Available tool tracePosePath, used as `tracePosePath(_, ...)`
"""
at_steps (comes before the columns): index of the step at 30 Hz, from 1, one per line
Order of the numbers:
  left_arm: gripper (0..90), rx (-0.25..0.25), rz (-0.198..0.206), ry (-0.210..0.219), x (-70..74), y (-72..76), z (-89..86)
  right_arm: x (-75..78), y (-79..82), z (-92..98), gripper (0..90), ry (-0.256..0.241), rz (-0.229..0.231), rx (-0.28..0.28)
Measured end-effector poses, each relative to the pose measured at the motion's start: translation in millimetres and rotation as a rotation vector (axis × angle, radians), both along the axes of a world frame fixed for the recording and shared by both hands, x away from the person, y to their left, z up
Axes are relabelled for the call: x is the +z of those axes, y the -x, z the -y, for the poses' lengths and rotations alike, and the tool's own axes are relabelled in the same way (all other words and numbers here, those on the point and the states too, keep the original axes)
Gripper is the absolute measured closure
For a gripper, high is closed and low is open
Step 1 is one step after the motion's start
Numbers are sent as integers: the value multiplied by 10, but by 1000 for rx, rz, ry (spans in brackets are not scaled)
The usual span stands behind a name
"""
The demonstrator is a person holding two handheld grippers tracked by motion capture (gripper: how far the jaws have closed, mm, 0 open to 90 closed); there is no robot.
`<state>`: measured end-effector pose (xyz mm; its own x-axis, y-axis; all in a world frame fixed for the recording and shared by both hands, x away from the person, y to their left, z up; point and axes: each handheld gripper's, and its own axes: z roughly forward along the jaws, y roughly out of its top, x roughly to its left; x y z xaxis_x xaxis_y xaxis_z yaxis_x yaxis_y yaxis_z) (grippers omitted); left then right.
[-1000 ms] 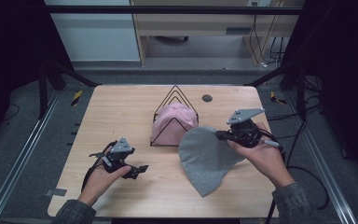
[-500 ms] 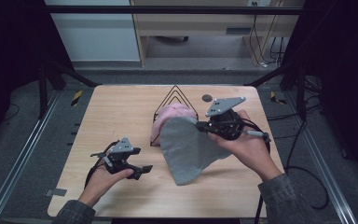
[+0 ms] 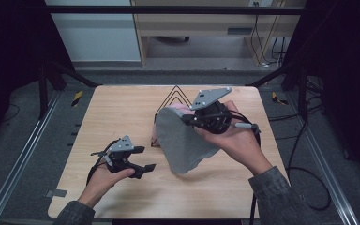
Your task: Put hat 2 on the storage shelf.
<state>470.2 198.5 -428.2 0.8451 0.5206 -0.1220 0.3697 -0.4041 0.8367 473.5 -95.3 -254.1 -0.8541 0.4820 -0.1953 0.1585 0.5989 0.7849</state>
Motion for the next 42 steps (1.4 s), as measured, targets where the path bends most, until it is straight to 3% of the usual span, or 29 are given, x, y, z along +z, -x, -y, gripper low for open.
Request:
tracePosePath(5,150,-13,9,7,133,-46,-6,144,8,-88,889,1,26,19)
tracePosePath(13,149,-36,41,-36,358,-126,17,411,44,-243,889,10,72,47)
tracePosePath(22,182,-56,5,-21,485,-333,19,608,83,-338,889,26,105,64)
tracePosePath(26,299,-87,5,-12,499,-408,89,594,63,-338,889,29,103,61)
tracePosePath(28,439,-85,2,-9,509,-442,133,570,40,-328,889,31,99,56)
tracePosePath(30,639,-66,-7,1,518,-461,159,540,18,-297,889,30,91,44)
tracePosePath(34,853,-59,0,3,559,-453,192,487,-28,-204,889,33,81,20)
tracePosePath(42,873,-46,16,-57,760,-402,186,394,-147,59,888,19,64,-56)
